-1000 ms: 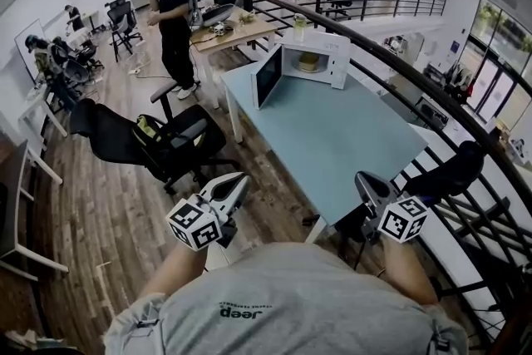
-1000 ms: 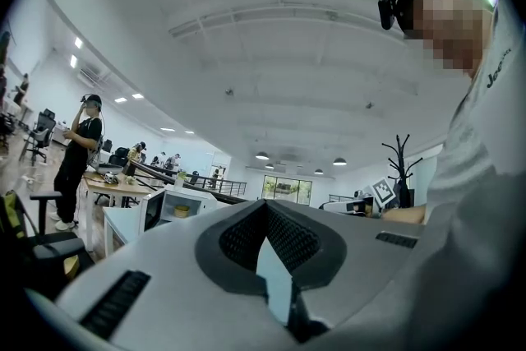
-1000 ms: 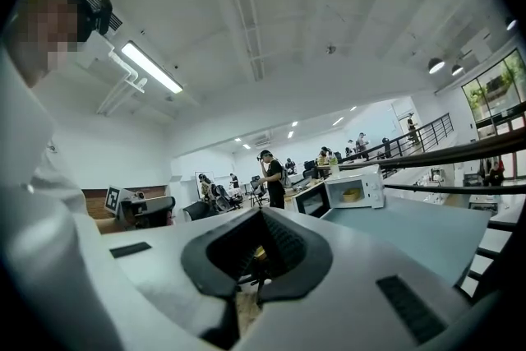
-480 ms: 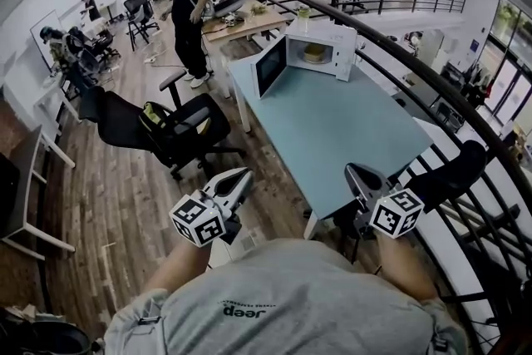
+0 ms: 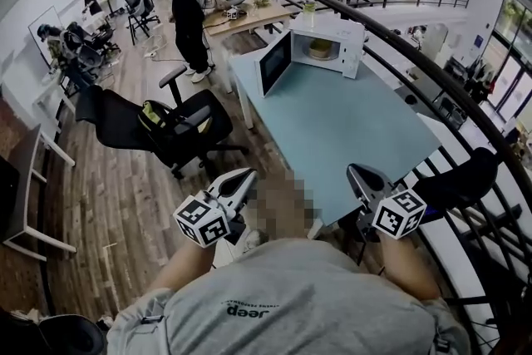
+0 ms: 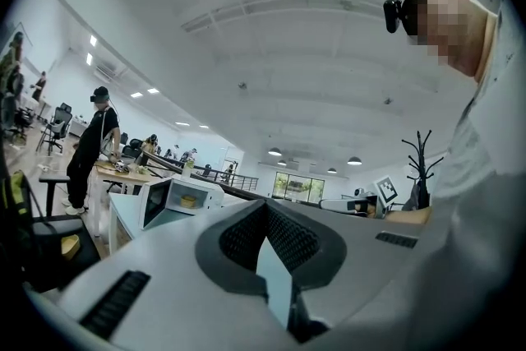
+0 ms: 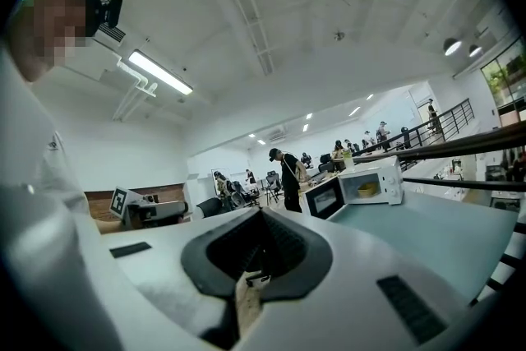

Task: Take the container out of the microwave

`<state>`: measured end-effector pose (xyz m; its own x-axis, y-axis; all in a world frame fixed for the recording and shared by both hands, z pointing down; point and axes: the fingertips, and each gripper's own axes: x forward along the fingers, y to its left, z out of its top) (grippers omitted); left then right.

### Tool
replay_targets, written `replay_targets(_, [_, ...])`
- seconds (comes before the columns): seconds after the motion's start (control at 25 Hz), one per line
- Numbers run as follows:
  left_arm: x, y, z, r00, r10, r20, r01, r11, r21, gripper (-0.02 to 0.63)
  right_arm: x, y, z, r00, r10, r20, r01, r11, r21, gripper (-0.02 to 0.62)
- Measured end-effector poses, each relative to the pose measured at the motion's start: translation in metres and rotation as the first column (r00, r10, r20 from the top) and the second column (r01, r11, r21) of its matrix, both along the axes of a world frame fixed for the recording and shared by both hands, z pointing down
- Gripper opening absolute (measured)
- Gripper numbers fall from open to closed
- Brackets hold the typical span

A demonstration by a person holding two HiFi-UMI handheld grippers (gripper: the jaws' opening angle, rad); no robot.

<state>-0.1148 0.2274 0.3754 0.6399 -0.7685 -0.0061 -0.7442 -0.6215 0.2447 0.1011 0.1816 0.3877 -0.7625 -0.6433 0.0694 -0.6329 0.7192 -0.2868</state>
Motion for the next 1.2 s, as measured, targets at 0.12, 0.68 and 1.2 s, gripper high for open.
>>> replay_targets(0.12, [-0.015, -0.032, 0.005, 0.999, 0.034, -0.002, -0.033, 0.999, 0.004, 0.006, -0.013, -0.026, 0.003, 1.0, 0.03, -0.005, -0.03, 1.0, 0.001, 0.011])
replay_targets(0.68, [-0.114, -0.206, -0.002, 0.966, 0.25, 0.059, -0.252, 0.967, 0.039, 0.006, -0.107, -0.163, -0.004, 0.974, 0.225, 0.017, -0.225, 0.974, 0.025, 0.011])
replay_targets(1.2, [-0.143, -0.273, 0.014, 0.952, 0.304, 0.043, -0.304, 0.953, 0.0, 0.006, -0.118, -0.221, 0.01, 0.952, 0.305, -0.003, -0.305, 0.952, -0.033, 0.01])
